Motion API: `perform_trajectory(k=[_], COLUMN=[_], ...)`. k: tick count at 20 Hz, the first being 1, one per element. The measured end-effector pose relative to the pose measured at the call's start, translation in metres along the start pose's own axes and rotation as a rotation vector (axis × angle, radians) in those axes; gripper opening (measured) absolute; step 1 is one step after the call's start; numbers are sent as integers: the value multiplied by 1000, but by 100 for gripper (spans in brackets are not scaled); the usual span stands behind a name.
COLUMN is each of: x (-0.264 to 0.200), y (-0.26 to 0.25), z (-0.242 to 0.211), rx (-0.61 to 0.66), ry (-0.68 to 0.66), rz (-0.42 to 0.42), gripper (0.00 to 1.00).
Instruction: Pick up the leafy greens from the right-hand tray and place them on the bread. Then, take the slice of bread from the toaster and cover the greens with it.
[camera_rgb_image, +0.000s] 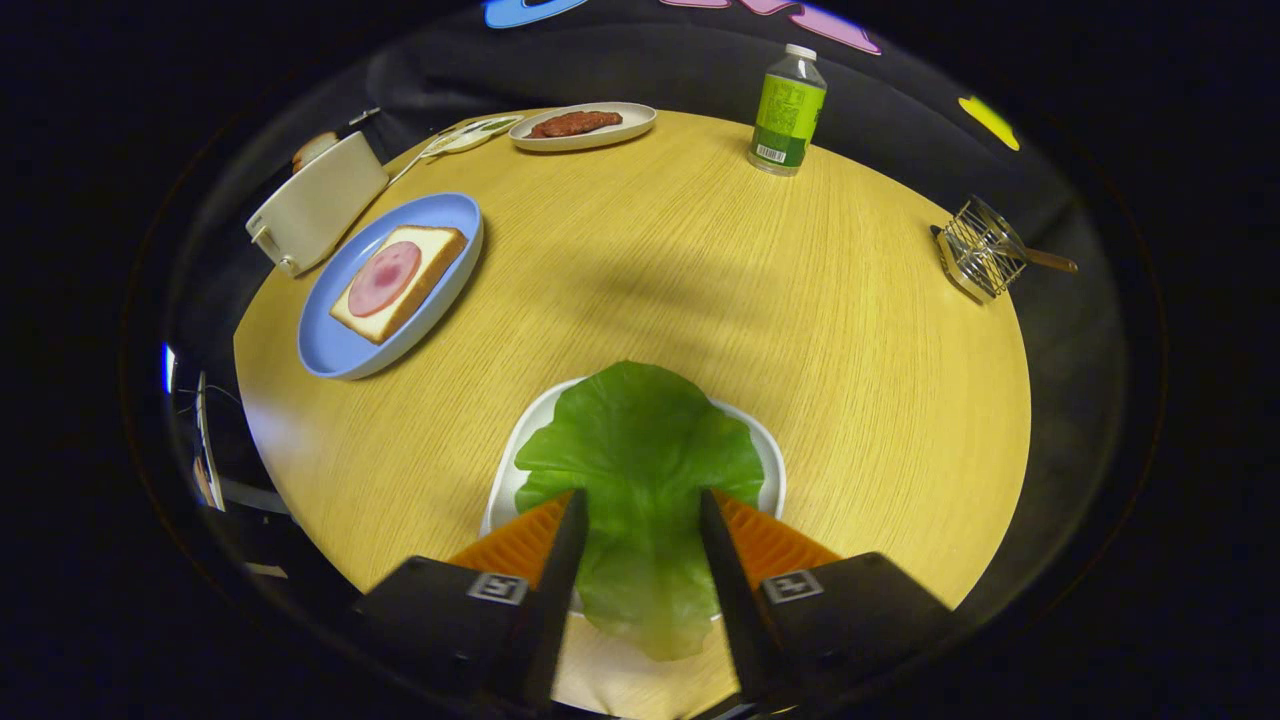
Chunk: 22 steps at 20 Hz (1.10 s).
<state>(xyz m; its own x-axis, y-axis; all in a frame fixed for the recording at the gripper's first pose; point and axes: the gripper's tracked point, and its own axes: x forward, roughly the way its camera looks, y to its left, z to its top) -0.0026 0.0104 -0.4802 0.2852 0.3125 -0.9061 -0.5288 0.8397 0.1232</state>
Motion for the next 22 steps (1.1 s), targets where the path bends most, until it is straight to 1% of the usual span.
perform_trajectory(k=[1,3,5,9,12,15,17,22], x=[-1,0,-5,-32,-57,-76,-84,-84], y=[0,2,1,6,19,45,70,136], z=[1,2,5,21,38,59,77,128], rx=[10,23,21,59,61,41,27,-28], ry=[-1,-6,-23,-90,-141,-178,-203,-246], rz=[-1,-1,-20,-35,-32,-13,16,85], gripper=[32,11,8,8,8,7,7,7])
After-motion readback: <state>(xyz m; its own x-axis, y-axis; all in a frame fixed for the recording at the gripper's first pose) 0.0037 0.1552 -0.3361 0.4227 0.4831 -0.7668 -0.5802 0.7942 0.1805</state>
